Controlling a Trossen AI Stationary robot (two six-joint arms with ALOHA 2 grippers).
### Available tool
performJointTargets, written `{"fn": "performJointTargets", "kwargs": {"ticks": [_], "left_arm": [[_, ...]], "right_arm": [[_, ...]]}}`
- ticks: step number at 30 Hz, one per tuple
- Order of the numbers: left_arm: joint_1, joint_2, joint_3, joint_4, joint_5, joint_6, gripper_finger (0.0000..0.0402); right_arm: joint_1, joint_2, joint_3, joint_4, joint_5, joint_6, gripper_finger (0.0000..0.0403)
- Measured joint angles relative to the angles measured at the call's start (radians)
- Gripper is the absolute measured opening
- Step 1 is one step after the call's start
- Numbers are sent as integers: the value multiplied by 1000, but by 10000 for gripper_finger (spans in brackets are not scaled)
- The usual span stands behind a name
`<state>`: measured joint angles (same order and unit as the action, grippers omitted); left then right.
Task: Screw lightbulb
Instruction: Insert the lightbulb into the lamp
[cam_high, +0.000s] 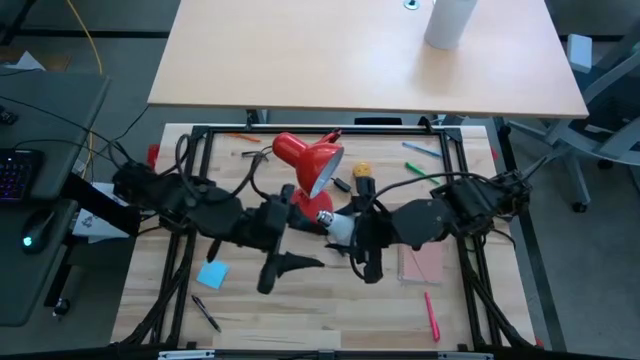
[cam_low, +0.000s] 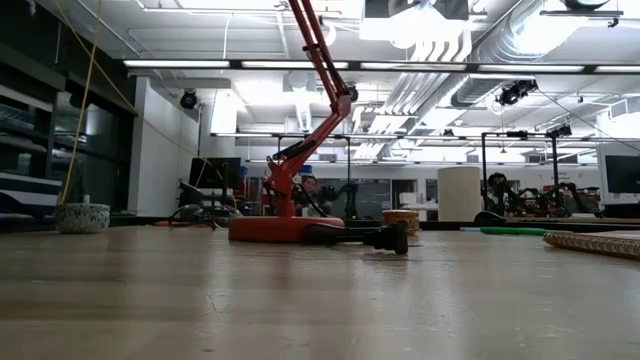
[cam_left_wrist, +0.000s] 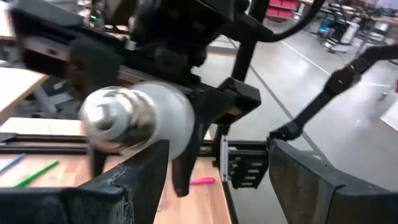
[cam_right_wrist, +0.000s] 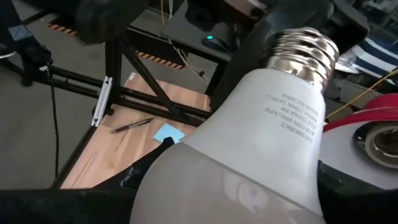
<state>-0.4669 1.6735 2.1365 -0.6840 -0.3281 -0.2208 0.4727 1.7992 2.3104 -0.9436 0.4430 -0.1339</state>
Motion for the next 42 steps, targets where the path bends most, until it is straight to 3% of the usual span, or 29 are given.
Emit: {"fn": "performJointTargets", "kwargs": {"ticks": [11, 16, 21, 42], "left_arm": [[4, -25, 0, 34, -135, -21, 255], [30, -18, 0, 126, -47, -4, 255], [36, -16, 0, 105, -4, -11, 255], [55, 41, 1, 101, -2, -4, 250]], "right_arm": [[29, 1, 0, 1, 9, -38, 224], [27, 1, 0, 5, 16, -77, 224], [28, 1, 0, 8, 16, -84, 224], [26, 1, 0, 11, 15, -120, 225]]}}
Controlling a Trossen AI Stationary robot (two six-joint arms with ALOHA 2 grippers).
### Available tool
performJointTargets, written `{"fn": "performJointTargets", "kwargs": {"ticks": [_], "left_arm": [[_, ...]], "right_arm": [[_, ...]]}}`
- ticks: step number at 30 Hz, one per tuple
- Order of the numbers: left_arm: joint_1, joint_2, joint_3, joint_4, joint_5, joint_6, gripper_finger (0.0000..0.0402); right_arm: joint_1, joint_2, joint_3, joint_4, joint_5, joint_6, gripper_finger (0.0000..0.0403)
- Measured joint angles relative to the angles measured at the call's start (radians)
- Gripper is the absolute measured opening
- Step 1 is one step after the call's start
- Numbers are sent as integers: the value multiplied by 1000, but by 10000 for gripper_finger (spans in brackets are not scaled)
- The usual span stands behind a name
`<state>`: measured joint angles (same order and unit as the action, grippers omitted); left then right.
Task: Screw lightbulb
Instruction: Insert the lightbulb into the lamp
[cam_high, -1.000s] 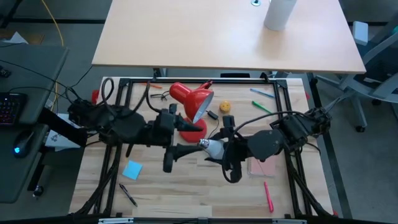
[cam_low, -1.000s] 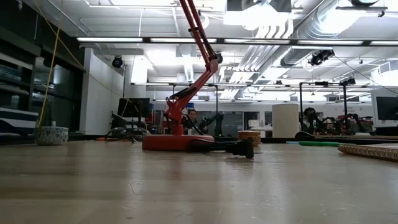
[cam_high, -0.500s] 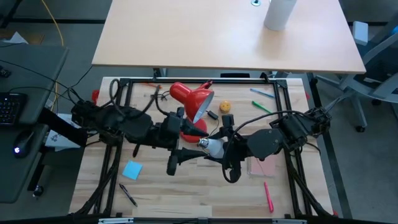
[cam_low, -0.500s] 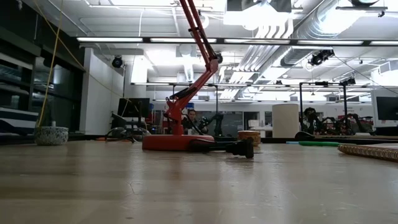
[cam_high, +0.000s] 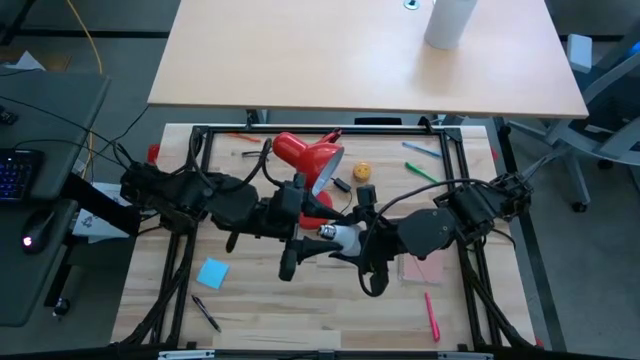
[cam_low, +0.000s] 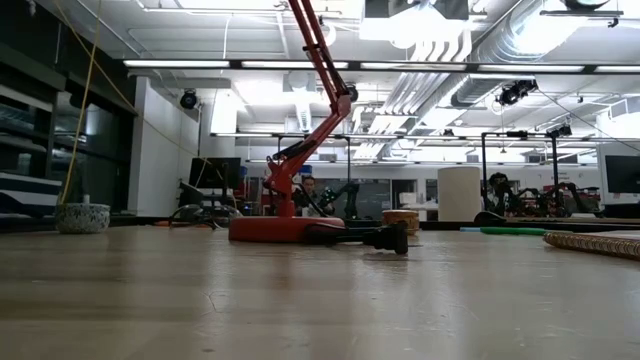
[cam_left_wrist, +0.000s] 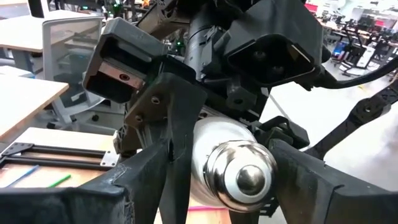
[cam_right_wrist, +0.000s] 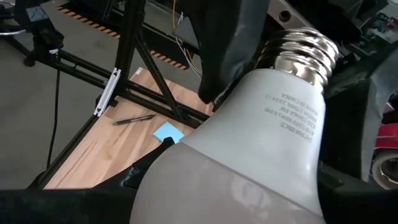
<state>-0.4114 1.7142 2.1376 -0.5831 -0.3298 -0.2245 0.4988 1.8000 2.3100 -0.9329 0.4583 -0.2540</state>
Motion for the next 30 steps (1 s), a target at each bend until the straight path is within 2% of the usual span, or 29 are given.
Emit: {"fn": "performJointTargets", "kwargs": {"ticks": [6, 12, 21, 30], "left_arm": [[0, 0, 1, -17, -4, 4, 201], [-5, -1, 2, -17, -9, 42, 116], [-5, -1, 2, -16, -20, 75, 113], [-2, -2, 1, -11, -18, 64, 113]], "right_arm": [[0, 0, 0, -3, 3, 1, 225], [0, 0, -2, -5, 22, -17, 225], [0, 0, -2, -1, 44, -122, 225], [2, 0, -2, 25, 29, -59, 239]]}}
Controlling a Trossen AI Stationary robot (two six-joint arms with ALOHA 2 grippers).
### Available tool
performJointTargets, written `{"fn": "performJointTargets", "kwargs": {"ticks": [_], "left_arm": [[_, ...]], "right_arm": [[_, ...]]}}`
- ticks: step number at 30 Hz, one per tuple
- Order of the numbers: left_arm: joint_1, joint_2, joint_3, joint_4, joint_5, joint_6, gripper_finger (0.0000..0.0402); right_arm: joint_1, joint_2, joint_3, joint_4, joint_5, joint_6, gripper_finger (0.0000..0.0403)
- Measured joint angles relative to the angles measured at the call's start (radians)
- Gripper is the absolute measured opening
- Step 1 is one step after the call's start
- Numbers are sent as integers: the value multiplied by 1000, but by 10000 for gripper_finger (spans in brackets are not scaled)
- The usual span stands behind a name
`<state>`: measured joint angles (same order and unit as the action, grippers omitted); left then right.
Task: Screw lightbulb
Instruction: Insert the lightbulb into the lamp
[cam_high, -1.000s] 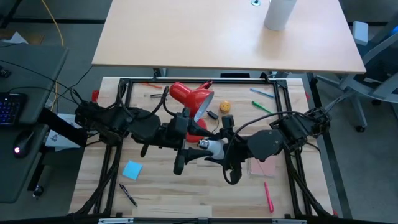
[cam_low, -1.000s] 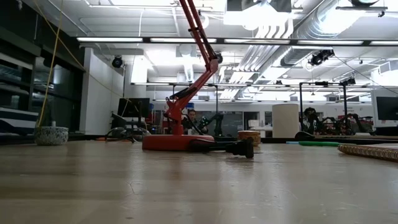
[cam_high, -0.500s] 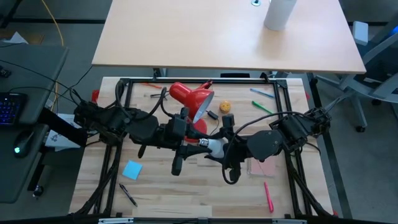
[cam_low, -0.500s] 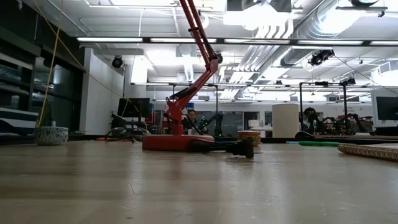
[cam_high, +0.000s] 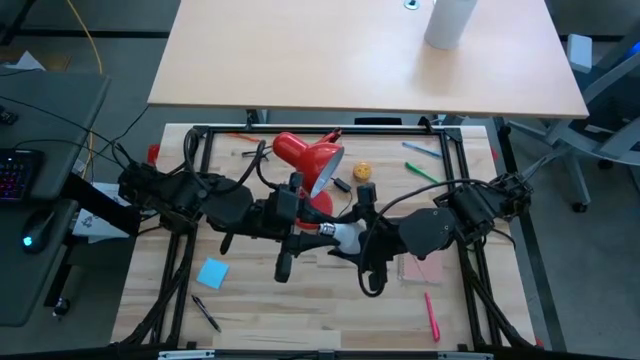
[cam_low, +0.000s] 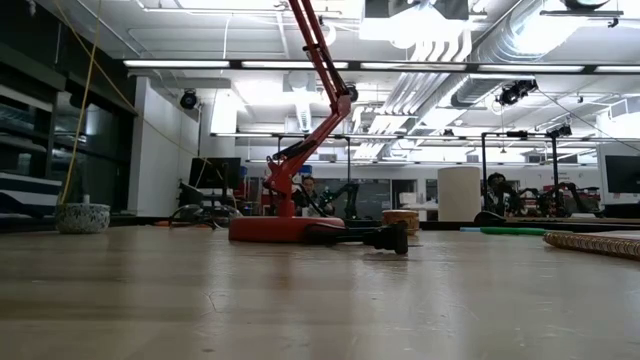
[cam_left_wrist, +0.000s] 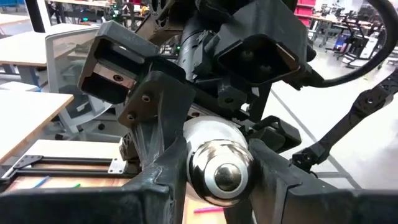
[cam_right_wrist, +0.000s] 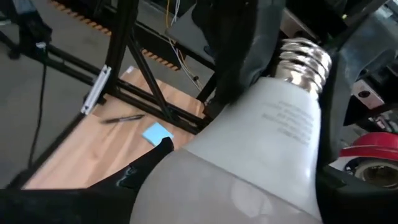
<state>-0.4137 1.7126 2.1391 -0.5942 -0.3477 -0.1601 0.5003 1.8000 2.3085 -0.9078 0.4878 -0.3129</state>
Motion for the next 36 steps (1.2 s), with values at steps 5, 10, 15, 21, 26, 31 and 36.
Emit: {"fn": "performJointTargets", "kwargs": {"ticks": [5, 10, 15, 21, 26, 31, 36], "left_arm": [[0, 2, -2, 4, 2, 2, 113], [1, 3, -3, 6, 5, 5, 113], [1, 2, -3, 6, 3, 5, 113], [2, 2, -3, 4, -2, 6, 113], [2, 0, -3, -20, -16, 6, 113], [1, -38, -3, -85, -64, 5, 113], [-15, -107, -3, -97, -132, 7, 113]], "right_arm": [[0, 0, 0, -17, -23, 70, 241], [0, 0, 0, -23, -26, 66, 242], [0, 0, 0, -24, -25, 76, 267], [1, 0, 0, -24, 17, 57, 358], [19, -1, 0, -11, 130, 16, 390], [42, -18, 0, -22, 159, -32, 383], [63, -34, 1, -24, 235, -66, 383]]}}
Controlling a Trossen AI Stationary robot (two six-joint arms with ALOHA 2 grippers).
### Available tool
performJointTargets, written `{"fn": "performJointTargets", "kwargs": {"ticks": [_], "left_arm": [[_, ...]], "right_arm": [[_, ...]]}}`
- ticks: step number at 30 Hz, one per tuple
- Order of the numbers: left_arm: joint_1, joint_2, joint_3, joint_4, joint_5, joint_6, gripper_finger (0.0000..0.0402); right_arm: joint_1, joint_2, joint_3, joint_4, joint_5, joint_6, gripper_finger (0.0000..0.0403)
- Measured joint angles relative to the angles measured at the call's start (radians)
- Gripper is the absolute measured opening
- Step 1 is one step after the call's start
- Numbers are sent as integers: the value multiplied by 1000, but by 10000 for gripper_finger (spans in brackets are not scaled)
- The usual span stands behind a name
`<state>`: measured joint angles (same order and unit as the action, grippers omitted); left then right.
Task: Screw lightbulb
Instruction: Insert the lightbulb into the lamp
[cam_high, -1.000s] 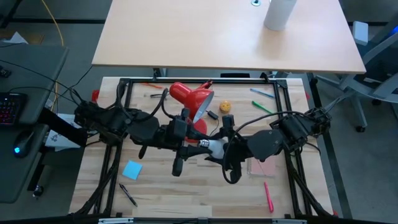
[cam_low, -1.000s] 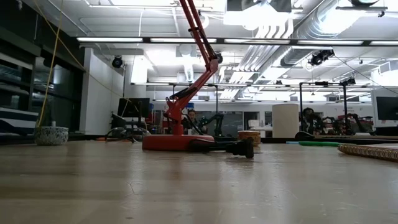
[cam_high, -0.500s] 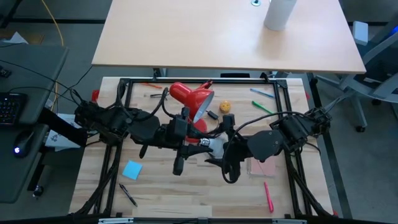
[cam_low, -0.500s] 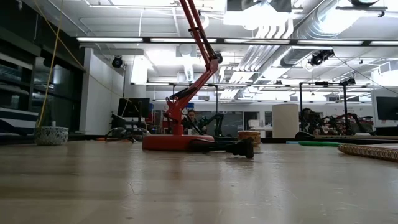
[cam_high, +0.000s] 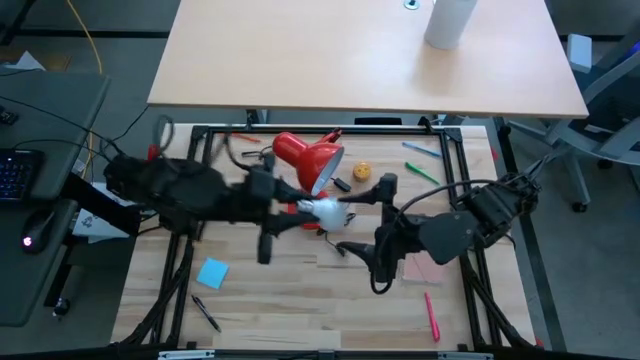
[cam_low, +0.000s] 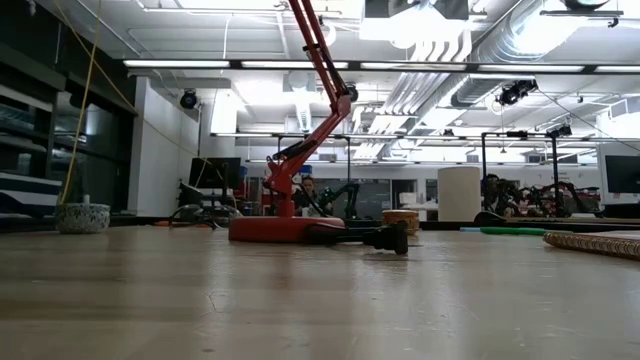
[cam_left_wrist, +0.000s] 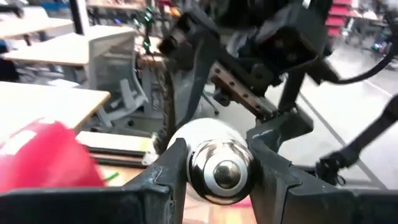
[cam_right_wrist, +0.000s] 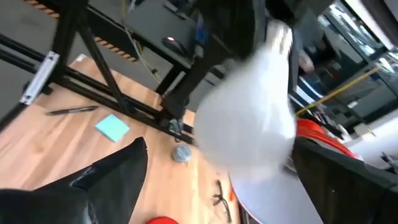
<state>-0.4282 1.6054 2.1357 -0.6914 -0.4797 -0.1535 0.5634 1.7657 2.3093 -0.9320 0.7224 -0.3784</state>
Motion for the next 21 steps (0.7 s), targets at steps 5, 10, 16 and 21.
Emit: {"fn": "performJointTargets", "kwargs": {"ticks": [5, 10, 16, 21], "left_arm": [[-29, -80, 0, 11, -106, 33, 113], [-54, -139, 0, 60, -161, 35, 113], [-67, -154, 1, 100, -138, 26, 113], [-68, -142, 1, 169, -83, -81, 113]], "right_arm": [[7, -7, 0, -4, 17, 2, 383], [3, -6, 0, -6, 7, 44, 383], [-20, 3, 0, 71, 9, -8, 383], [-29, 6, 0, 303, -14, -283, 383]]}}
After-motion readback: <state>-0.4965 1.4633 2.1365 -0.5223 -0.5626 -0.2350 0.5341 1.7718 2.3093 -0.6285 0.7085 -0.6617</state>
